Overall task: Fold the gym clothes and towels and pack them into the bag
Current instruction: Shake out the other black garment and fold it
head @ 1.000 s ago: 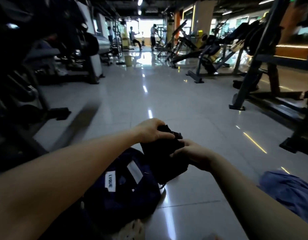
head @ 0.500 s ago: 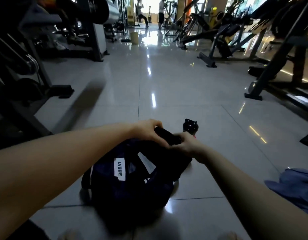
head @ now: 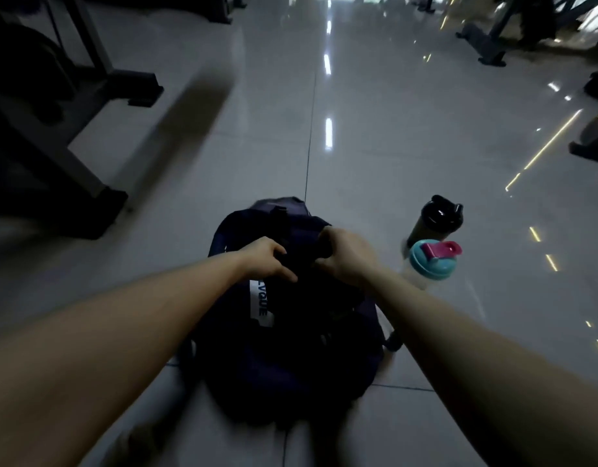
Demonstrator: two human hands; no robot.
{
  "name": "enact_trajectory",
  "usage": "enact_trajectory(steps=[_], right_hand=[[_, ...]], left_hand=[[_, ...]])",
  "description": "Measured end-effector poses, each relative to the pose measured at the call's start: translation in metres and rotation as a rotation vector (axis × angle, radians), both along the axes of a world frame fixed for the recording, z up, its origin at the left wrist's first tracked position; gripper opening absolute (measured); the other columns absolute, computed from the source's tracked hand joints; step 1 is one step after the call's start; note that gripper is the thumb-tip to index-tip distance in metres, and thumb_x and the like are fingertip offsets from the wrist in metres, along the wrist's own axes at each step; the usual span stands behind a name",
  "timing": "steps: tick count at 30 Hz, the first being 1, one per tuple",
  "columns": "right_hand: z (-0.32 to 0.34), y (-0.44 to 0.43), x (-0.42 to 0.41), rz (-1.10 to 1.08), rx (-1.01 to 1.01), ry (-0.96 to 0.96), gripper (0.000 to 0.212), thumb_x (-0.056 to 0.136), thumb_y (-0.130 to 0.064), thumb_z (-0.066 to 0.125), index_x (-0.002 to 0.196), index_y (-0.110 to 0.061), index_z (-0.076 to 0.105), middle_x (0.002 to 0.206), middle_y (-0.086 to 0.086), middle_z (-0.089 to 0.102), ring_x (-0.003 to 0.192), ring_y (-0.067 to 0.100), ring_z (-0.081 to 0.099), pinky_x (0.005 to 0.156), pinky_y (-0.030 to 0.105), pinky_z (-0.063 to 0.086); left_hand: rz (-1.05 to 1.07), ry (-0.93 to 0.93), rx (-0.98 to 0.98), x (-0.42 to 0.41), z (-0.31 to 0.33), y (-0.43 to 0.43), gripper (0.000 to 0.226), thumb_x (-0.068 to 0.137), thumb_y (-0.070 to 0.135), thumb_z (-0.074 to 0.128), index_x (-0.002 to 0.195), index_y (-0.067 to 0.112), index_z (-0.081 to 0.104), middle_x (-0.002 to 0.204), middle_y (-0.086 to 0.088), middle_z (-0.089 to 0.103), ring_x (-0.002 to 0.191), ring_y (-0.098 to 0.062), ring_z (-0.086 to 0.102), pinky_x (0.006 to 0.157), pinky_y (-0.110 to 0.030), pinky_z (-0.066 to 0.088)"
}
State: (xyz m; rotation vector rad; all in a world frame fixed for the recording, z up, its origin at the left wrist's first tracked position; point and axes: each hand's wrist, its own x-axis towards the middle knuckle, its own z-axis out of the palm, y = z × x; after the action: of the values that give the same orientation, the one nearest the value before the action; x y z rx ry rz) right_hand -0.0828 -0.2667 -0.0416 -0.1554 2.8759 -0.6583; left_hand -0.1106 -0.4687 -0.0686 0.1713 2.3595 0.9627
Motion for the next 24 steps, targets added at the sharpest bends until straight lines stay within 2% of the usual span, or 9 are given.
enact_trajectory(steps=[4,7,9,11,13,15,18,21,24], right_hand=[[-0.032,-0.011,-0.009,0.006,0.032,0.004,0.029,0.084,-0.032,0.071,0.097,-0.021,0.048,0.094,0.002,0.064,0.093,0.031,0.062,0.065,0.037,0.042],[-0.048,-0.017,-0.014,0.000,0.095,0.069,0.040,0.085,-0.033,0.072,0.102,-0.018,0.040,0.096,0.007,0.064,0.090,0.035,0.063,0.062,0.039,0.040],[-0.057,-0.018,-0.016,0.010,0.118,0.089,0.045,0.085,-0.032,0.074,0.109,-0.015,0.039,0.101,0.010,0.066,0.091,0.037,0.064,0.062,0.041,0.042],[-0.062,-0.017,-0.017,-0.006,0.109,0.086,0.048,0.086,-0.031,0.073,0.114,-0.014,0.039,0.103,0.012,0.067,0.092,0.037,0.065,0.066,0.044,0.049],[-0.064,-0.016,-0.017,-0.023,0.083,0.070,0.047,0.087,-0.030,0.073,0.115,-0.013,0.039,0.103,0.012,0.068,0.091,0.037,0.065,0.070,0.045,0.052],[-0.064,-0.013,-0.018,-0.010,0.033,0.030,0.048,0.085,-0.032,0.073,0.117,-0.014,0.042,0.105,0.012,0.069,0.094,0.036,0.065,0.074,0.045,0.053],[-0.057,0.001,-0.017,-0.024,-0.048,-0.004,0.040,0.088,-0.035,0.070,0.117,-0.014,0.053,0.110,0.010,0.069,0.101,0.034,0.064,0.082,0.043,0.052],[-0.053,0.023,-0.011,-0.247,0.023,0.161,0.020,0.093,-0.032,0.055,0.100,-0.013,0.059,0.096,0.012,0.068,0.090,0.037,0.063,0.072,0.040,0.047],[-0.055,0.037,0.002,-0.291,0.159,0.011,0.027,0.086,-0.040,0.056,0.088,-0.014,0.058,0.082,0.007,0.064,0.078,0.033,0.063,0.065,0.036,0.047]], left_hand=[[0.068,-0.065,-0.021,-0.009,-0.031,-0.006,0.074,0.075,0.032,0.089,0.139,0.015,0.056,0.126,-0.004,0.062,0.104,-0.016,0.061,0.085,-0.026,0.049],[0.100,0.027,-0.126,-0.008,-0.054,-0.009,0.066,0.072,0.045,0.088,0.129,0.024,0.062,0.125,0.000,0.064,0.107,-0.019,0.062,0.090,-0.032,0.052],[0.049,0.269,-0.318,0.003,-0.058,-0.007,0.062,0.075,0.052,0.082,0.127,0.027,0.059,0.122,0.002,0.063,0.108,-0.021,0.061,0.093,-0.037,0.052],[-0.097,0.665,-0.466,0.017,-0.063,-0.003,0.061,0.080,0.054,0.075,0.129,0.024,0.054,0.120,-0.001,0.054,0.108,-0.023,0.055,0.092,-0.037,0.049],[-0.248,0.806,-0.384,0.034,-0.066,0.006,0.060,0.084,0.055,0.069,0.132,0.022,0.053,0.120,-0.001,0.049,0.106,-0.021,0.051,0.091,-0.035,0.047],[-0.331,0.678,-0.296,0.049,-0.074,0.016,0.065,0.088,0.055,0.065,0.141,0.022,0.048,0.130,0.000,0.047,0.114,-0.019,0.048,0.096,-0.037,0.047],[-0.301,0.511,-0.315,0.058,-0.088,0.022,0.068,0.096,0.046,0.060,0.154,0.023,0.034,0.148,0.000,0.039,0.130,-0.020,0.041,0.105,-0.041,0.045],[-0.311,0.456,-0.294,0.059,-0.092,0.022,0.067,0.101,0.037,0.056,0.159,0.025,0.025,0.155,0.000,0.035,0.137,-0.021,0.036,0.112,-0.040,0.040],[-0.287,0.418,-0.239,0.055,-0.091,0.023,0.069,0.101,0.027,0.056,0.160,0.024,0.021,0.156,0.000,0.036,0.139,-0.021,0.036,0.115,-0.037,0.036]])
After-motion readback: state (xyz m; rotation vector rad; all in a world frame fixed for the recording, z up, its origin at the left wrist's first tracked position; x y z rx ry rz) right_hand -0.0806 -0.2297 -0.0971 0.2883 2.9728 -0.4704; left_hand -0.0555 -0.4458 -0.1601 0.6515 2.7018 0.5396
